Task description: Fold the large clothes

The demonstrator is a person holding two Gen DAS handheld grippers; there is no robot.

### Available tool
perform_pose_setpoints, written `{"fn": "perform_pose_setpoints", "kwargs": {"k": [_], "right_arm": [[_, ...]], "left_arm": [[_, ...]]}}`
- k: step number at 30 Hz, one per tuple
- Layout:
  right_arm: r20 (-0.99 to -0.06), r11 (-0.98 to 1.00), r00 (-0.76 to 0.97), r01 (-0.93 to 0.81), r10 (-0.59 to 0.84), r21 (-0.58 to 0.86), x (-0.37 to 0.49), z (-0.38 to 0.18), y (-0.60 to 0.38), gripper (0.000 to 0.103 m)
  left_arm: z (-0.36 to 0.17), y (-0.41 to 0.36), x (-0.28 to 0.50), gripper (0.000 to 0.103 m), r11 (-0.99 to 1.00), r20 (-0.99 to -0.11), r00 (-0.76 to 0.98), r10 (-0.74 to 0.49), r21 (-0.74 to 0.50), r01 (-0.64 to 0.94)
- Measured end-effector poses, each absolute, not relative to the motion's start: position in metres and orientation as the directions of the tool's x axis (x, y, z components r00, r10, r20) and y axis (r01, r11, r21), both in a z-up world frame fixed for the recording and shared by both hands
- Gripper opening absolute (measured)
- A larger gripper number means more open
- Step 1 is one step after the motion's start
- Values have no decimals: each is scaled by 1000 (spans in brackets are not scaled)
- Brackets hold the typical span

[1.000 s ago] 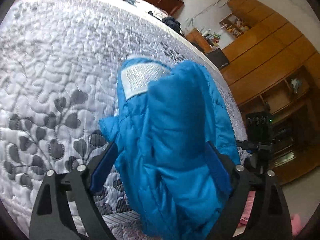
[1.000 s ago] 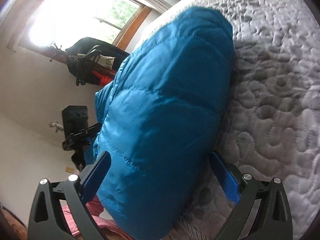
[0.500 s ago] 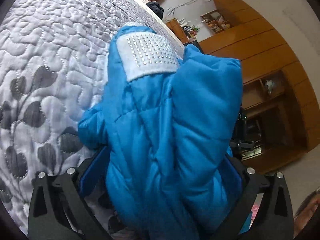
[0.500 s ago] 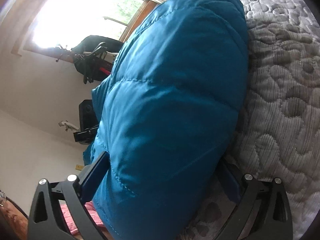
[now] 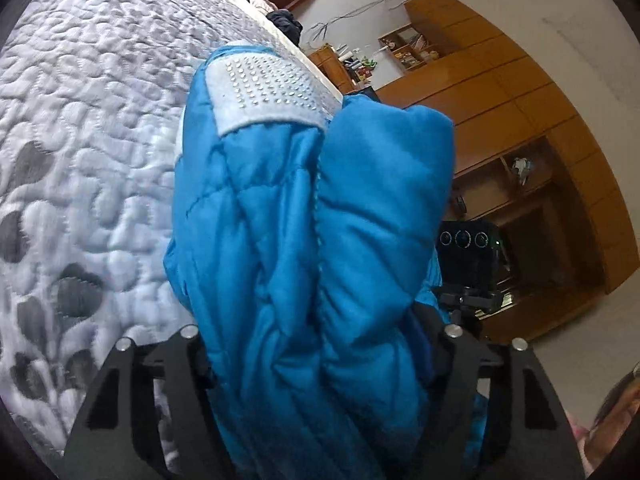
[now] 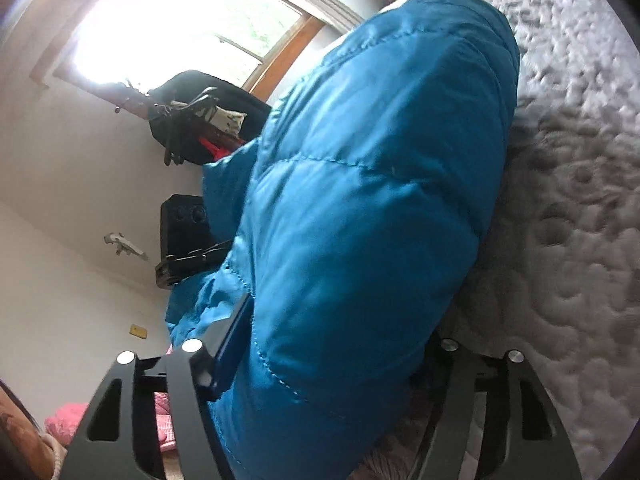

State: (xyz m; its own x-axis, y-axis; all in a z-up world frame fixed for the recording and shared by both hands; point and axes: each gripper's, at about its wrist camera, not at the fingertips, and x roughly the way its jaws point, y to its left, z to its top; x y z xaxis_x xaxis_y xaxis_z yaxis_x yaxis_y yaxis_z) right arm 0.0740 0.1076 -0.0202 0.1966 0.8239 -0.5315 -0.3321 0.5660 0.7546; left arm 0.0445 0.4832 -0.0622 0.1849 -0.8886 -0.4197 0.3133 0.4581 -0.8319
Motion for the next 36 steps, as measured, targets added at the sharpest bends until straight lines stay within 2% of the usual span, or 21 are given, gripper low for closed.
{"fn": "perform_pose_setpoints", "kwargs": {"k": [11,16,21,23,28,32,36], "right_arm": [[-576,668,347,-286,740,687,70,39,21,66],[-595,693,368,-259,715,673,104,39,-13,66],[-602,685,350,-201,717,700,136,9,-26,66],[-594,666,337,-159,730,729,142,-10,-30,67],[-556,627,343,-143,757,766,148,-32,-34,76],[-546,617,351,-133,761,775,149,-40,-38,81],[-599,680,382,-120,704,723,141,-33,-41,92]], "left_arm": [[-24,360,107,62,399,-389,110,-915,-825,401],[-26,315,141,62,440,-427,131,-895,-796,416],[-45,293,174,62,474,-467,119,-876,-793,382],[-53,290,184,65,467,-463,107,-880,-800,376],[-70,288,185,80,459,-462,102,-881,-785,416],[-74,288,185,82,454,-452,112,-885,-788,416],[-68,296,176,84,486,-474,138,-870,-774,407]]}}
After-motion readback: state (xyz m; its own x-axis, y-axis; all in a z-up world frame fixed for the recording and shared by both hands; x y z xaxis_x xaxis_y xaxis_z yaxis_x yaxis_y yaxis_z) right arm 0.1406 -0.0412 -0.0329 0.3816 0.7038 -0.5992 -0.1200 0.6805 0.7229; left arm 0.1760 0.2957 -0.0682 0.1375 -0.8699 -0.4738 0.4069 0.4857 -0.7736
